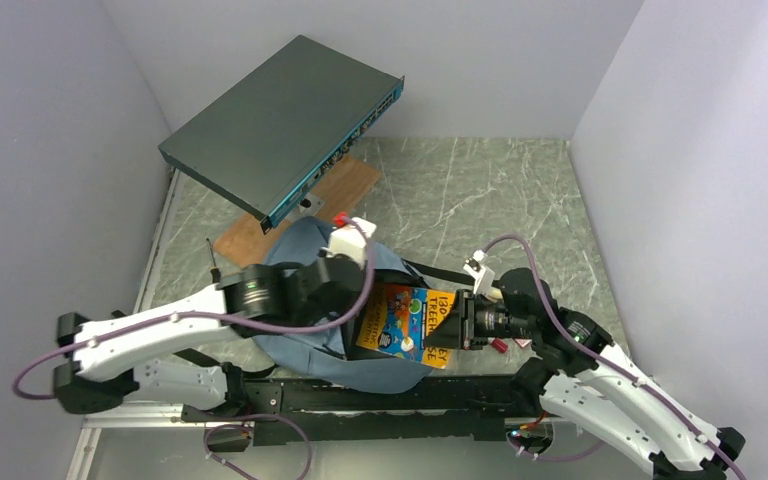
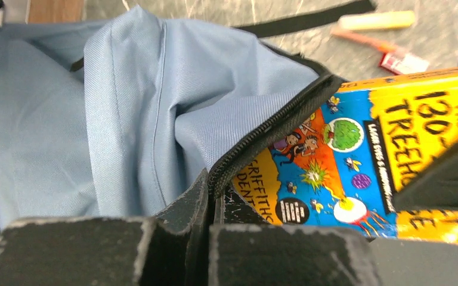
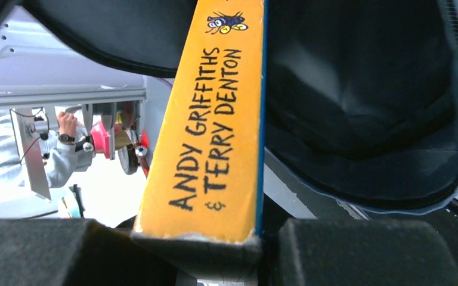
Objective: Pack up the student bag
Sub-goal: Place the book in the student bag.
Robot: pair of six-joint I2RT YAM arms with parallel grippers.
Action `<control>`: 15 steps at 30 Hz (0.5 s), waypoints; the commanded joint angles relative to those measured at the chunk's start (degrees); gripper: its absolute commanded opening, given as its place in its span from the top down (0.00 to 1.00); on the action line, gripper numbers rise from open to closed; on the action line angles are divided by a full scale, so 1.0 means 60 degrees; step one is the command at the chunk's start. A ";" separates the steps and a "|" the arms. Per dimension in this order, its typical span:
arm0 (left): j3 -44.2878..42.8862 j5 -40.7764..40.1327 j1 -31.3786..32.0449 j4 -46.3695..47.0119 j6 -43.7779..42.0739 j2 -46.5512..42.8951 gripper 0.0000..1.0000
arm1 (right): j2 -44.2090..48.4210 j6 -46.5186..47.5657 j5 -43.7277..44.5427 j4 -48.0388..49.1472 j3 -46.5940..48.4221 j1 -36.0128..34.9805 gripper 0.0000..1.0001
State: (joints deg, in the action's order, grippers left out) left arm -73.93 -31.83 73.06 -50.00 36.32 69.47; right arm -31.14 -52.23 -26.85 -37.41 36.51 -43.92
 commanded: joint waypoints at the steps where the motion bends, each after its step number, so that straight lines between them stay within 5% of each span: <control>1: 0.0515 -0.0561 0.0085 0.1953 -0.0642 -0.1730 1.00 | 0.0159 -0.0385 0.0129 0.1090 -0.0098 0.0067 1.00; 7: 0.0284 0.0251 0.0085 0.2259 -0.1168 -0.1694 1.00 | -0.0125 -0.0774 -0.0206 0.2105 -0.0083 0.0393 1.00; 15: 0.0053 0.1251 0.0085 0.3494 -0.1584 -0.0945 1.00 | -0.1458 -0.3961 -0.1622 0.8013 -0.1677 0.0897 1.00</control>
State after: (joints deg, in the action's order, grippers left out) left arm -69.67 -27.49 73.28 -40.80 29.10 62.96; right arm -36.64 -65.19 -31.97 -15.11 28.47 -39.05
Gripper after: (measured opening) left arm 0.033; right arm 0.266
